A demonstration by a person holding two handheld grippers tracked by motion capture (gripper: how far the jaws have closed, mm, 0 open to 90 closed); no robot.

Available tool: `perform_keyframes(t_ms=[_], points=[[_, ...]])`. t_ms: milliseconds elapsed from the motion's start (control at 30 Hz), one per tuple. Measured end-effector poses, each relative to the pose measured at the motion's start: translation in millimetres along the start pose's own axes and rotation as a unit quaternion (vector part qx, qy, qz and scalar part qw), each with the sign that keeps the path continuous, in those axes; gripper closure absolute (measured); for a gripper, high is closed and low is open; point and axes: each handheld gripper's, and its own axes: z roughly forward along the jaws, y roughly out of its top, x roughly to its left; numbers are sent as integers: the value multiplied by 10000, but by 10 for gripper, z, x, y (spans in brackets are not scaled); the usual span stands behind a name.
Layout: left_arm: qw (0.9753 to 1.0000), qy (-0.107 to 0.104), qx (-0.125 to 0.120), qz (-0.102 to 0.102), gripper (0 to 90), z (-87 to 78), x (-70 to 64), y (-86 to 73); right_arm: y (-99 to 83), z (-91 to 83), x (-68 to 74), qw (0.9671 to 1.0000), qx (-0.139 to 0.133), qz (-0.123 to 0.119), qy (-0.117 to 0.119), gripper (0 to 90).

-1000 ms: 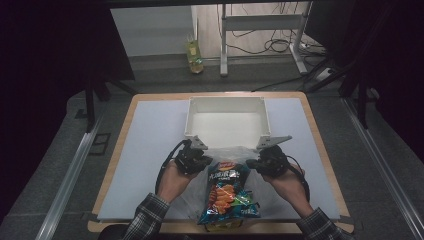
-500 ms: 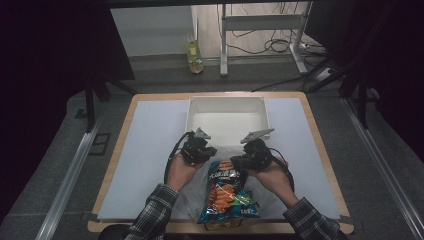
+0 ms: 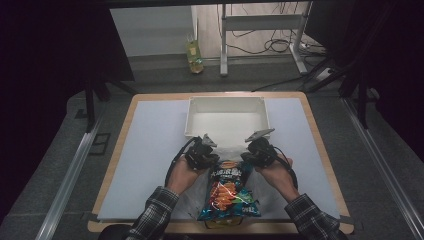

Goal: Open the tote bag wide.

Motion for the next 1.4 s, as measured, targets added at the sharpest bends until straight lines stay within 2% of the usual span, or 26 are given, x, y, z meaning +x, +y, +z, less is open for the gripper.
perform_keyframes(t_ms=[33, 100, 200, 267, 333, 400, 500, 633, 700, 800, 900, 1033, 1100, 1200, 1300, 1400], points=[[9999, 103, 70, 15, 844, 5, 21, -16, -28, 4, -27, 10000, 12, 39, -11, 891], [9984, 486, 240, 136, 851, 40, 36, -55, -75, 12, -72, 9999, 56, 37, -115, 891], [9982, 481, 348, 63, 855, 76, 95, -131, -134, 24, -124, 9997, 124, 52, -193, 892], [9976, 506, 467, 110, 857, 98, 127, -198, -175, 32, -152, 9996, 171, 59, -232, 892], [9985, 410, 361, -51, 861, 81, 143, -243, -210, 34, -170, 9994, 210, 61, -281, 892], [9986, 363, 376, -24, 864, 48, 170, -278, -257, 41, -194, 9989, 275, 21, -372, 892], [9989, 270, 356, -137, 863, 8, 211, -334, -317, 47, -227, 9989, 298, 124, -345, 893], [9988, 137, 172, -428, 873, -39, 291, -436, -403, 35, -289, 9984, 325, 180, -430, 893], [9989, 89, 159, -441, 876, -62, 313, -474, -437, 20, -331, 9975, 360, 156, -588, 894], [9987, 35, 119, -492, 877, -84, 324, -510, -514, -49, -448, 9967, 317, 316, -672, 894], [9981, -44, 53, -610, 875, -111, 344, -562, -577, -86, -485, 9972, 216, 521, -494, 894], [9975, 138, 23, -687, 874, -163, 402, -630, -613, -87, -402, 9981, 154, 578, -118, 893], [9969, 162, 38, -773, 878, -181, 433, -648, -616, -80, -370, 9983, 138, 567, -51, 893], [9961, 206, 184, -835, 882, -224, 456, -660, -621, -81, -367, 9984, 137, 552, -23, 893], [9947, 300, 142, -978, 887, -265, 500, -703, -626, -80, -382, 9984, 111, 553, -31, 893], [9943, 398, 86, -985, 889, -286, 544, -736, -611, -80, -393, 9986, 119, 444, -268, 893]])
